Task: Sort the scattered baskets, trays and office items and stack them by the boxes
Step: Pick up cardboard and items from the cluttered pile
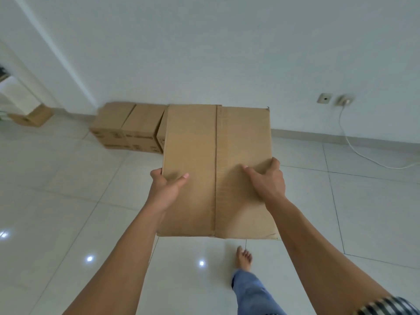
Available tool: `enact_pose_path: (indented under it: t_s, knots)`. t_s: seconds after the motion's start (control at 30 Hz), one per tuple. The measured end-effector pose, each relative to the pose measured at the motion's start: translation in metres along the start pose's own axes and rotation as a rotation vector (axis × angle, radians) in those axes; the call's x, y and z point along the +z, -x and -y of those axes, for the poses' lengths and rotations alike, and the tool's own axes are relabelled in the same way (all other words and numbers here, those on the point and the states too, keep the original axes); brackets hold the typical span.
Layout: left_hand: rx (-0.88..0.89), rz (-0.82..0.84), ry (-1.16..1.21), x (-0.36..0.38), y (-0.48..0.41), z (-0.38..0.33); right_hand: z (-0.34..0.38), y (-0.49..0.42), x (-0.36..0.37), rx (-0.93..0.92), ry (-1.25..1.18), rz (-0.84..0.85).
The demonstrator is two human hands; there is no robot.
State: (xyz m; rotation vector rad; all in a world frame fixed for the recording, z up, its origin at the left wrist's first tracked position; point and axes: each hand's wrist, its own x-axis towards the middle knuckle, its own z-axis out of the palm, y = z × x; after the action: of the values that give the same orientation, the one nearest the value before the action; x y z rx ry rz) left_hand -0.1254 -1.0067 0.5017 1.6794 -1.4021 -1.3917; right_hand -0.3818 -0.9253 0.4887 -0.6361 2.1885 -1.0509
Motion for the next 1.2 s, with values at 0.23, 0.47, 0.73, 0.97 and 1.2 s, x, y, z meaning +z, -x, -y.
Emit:
enact_pose_path:
  t_s: [0.23, 0.47, 0.73, 0.97, 1.2]
  knots:
    - [-0.011, 0.016, -0.007, 0.054, -0.116, -0.060, 0.045, -0.131, 0.007, 0.016, -0.026, -0.015]
    - [-0.054, 0.028, 0.050, 0.102, -0.196, -0.102, 0.087, -0.240, 0.002, 0.005, 0.025, -0.006]
    - [-0.078, 0.051, 0.050, 0.131, -0.279, -0.133, 0.117, -0.329, 0.020, 0.033, 0.046, -0.004]
    - [-0.113, 0.094, 0.040, 0.145, -0.380, -0.145, 0.144, -0.401, 0.055, 0.073, 0.042, -0.023]
    - [-0.165, 0.179, 0.024, 0.154, -0.473, -0.163, 0.170, -0.470, 0.088, 0.170, 0.071, -0.061]
